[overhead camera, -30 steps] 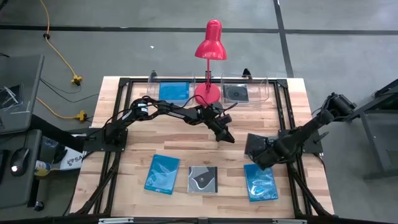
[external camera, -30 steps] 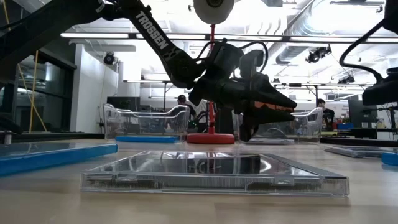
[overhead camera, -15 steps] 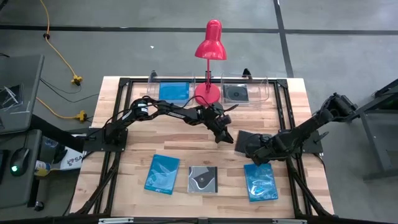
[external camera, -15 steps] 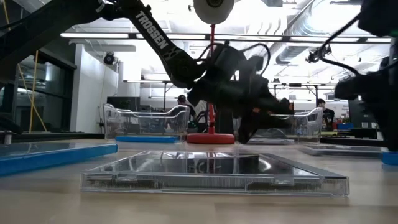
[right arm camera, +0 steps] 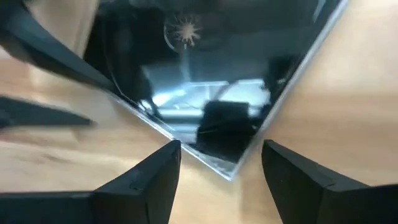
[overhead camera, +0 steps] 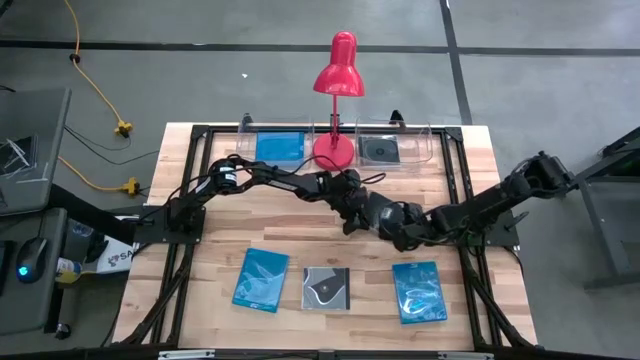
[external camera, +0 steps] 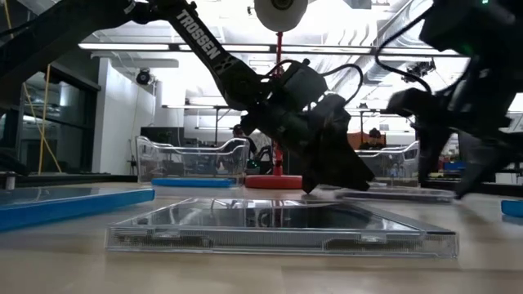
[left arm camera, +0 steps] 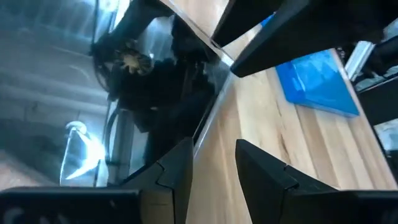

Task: Pick & place jewel cases by type
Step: Put the right black cd case into the right transparent bin

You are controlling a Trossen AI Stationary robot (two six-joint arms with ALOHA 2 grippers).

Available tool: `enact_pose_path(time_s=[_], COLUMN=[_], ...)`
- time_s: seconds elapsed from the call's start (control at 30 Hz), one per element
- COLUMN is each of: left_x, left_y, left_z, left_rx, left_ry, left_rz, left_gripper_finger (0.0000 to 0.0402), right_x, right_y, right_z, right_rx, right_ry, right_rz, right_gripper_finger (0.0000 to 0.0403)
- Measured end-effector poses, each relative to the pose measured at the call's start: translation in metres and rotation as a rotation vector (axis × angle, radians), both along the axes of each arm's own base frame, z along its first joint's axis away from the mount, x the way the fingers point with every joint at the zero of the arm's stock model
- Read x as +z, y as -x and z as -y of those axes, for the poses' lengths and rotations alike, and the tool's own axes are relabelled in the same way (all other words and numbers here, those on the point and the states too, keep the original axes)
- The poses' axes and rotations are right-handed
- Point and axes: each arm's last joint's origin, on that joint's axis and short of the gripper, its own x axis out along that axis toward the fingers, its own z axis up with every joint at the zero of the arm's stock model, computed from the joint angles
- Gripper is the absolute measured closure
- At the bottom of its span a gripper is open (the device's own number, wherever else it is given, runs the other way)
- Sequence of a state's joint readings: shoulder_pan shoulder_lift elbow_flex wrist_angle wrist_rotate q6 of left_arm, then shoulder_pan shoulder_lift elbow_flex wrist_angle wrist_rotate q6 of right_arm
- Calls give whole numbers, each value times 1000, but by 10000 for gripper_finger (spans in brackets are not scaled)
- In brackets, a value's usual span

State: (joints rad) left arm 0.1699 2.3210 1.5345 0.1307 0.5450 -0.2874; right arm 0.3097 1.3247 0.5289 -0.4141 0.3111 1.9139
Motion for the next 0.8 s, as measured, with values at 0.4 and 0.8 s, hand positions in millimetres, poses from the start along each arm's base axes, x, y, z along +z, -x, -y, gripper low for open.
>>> enact_pose_path(time_s=[0.4, 0.8], left_x=[-2, -1], left_y=[0, -2], left_z=[-1, 3], left_rx=[34, -3], left_ry=[-19, 4], left_rz=[-4, 20], left_gripper_finger=[282, 282], right_x=[4, 9], right_y=[-9, -16], right_z=[5, 7], right_rx=[29, 27], right_ry=[72, 132], right_rz=[77, 160], right_gripper_finger=[192, 192])
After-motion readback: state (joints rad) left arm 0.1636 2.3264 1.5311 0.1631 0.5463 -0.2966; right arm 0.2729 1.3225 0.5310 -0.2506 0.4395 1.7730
